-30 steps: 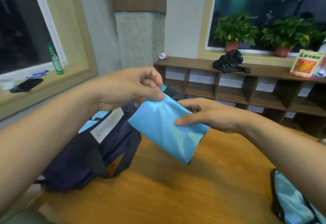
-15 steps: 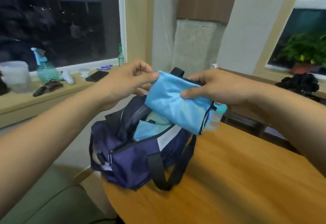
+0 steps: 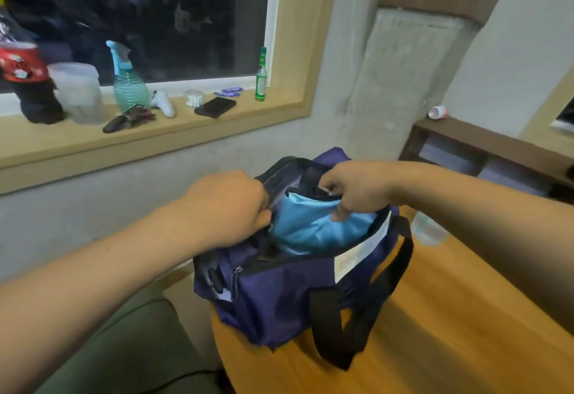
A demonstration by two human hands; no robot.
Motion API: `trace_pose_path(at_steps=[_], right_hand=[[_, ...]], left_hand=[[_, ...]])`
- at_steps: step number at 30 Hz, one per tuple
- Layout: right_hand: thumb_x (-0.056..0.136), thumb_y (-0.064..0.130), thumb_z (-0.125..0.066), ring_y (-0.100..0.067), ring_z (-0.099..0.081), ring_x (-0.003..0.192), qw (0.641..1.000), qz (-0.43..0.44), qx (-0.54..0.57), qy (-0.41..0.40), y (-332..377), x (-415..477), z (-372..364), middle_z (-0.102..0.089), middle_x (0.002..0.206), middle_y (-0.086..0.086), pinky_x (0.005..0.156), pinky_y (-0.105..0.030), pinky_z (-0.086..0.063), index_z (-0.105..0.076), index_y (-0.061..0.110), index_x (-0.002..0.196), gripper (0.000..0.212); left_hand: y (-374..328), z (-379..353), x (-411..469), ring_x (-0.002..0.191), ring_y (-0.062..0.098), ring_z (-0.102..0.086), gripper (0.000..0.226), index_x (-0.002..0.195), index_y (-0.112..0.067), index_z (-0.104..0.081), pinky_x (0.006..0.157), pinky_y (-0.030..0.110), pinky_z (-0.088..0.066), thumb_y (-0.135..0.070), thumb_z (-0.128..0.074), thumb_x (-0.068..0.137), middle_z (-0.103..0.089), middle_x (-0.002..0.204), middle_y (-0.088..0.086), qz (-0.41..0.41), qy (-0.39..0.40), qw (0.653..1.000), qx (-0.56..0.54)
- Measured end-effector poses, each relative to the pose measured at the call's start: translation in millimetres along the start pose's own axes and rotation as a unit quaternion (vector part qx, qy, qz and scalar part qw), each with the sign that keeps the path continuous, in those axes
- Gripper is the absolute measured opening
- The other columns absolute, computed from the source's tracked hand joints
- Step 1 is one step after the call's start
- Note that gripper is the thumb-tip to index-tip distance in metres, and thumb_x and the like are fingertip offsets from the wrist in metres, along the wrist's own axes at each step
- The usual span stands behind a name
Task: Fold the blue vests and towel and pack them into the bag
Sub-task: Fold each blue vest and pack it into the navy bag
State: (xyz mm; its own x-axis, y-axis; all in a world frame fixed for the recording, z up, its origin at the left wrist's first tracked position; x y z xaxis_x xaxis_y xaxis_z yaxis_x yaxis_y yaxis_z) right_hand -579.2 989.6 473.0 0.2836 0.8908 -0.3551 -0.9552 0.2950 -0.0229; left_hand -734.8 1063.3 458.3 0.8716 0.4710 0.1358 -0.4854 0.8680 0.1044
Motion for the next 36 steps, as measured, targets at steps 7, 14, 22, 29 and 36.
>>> trace_pose_path(at_steps=[7, 14, 22, 29, 36], right_hand=[[0.096, 0.019, -0.079, -0.034, -0.051, 0.138, 0.981, -0.071, 0.168, 0.060, -3.5, 37.0, -40.6, -0.050, 0.157, -0.011, 0.114, -0.046, -0.045, -0.053, 0.010, 0.151, 0.061], [0.100, 0.011, -0.073, -0.022, -0.053, 0.122, 0.906, -0.073, 0.364, 0.205, 33.0, 52.3, -87.0, -0.055, 0.151, -0.002, 0.098, -0.039, -0.046, -0.060, 0.013, 0.129, 0.033], [0.087, 0.055, -0.081, -0.019, -0.064, 0.079, 0.995, -0.019, -0.100, -0.005, 43.9, 56.0, -55.7, -0.070, 0.092, 0.001, 0.054, -0.031, -0.042, -0.068, 0.015, 0.103, 0.045], [0.097, 0.022, -0.066, -0.029, -0.062, 0.095, 0.991, 0.096, -0.027, -0.090, 74.1, 59.9, -47.8, -0.065, 0.097, -0.001, 0.074, -0.040, -0.049, -0.063, 0.019, 0.108, 0.011], [0.098, 0.019, -0.067, -0.029, -0.062, 0.115, 0.984, 0.077, -0.110, 0.117, 71.3, 69.7, -83.9, -0.057, 0.148, -0.006, 0.093, -0.033, -0.053, -0.037, 0.026, 0.164, 0.073]], left_hand=[[26.3, -0.4, 1.4, 0.079, 0.022, -0.065, 0.022, 0.070, -0.025, -0.062, 0.071, 0.034, -0.055, -0.040, -0.070, 0.084, -0.066, 0.070, -0.005, 0.061, -0.014, 0.987, -0.149], [35.1, -0.1, 0.5, 0.075, 0.014, -0.064, 0.017, 0.074, -0.026, -0.066, 0.072, 0.035, -0.056, -0.037, -0.072, 0.086, -0.066, 0.067, -0.010, 0.052, -0.021, 0.985, -0.163], [38.5, -1.6, 0.6, 0.071, 0.009, -0.063, 0.019, 0.070, -0.028, -0.064, 0.065, 0.029, -0.047, -0.036, -0.072, 0.085, -0.065, 0.064, -0.011, 0.053, -0.007, 0.985, -0.163], [39.4, 0.7, 1.1, 0.068, 0.003, -0.059, 0.019, 0.068, -0.027, -0.064, 0.061, 0.027, -0.040, -0.035, -0.073, 0.083, -0.064, 0.063, -0.011, 0.054, -0.004, 0.986, -0.159], [33.9, 0.0, 0.8, 0.072, 0.010, -0.063, 0.018, 0.068, -0.028, -0.064, 0.067, 0.031, -0.052, -0.035, -0.074, 0.081, -0.066, 0.064, -0.010, 0.052, 0.009, 0.988, -0.142]])
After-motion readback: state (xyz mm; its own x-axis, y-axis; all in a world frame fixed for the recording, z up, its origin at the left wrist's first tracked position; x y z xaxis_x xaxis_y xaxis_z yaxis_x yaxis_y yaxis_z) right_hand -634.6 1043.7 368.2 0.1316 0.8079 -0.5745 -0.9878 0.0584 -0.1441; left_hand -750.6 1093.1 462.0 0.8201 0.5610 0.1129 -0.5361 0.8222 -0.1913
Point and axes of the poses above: each hand's wrist, its own x-axis towards the middle knuckle, its own z-axis out of the back of the hand, y = z × x, the point moved 8 cm from there along x, towards the middle knuckle
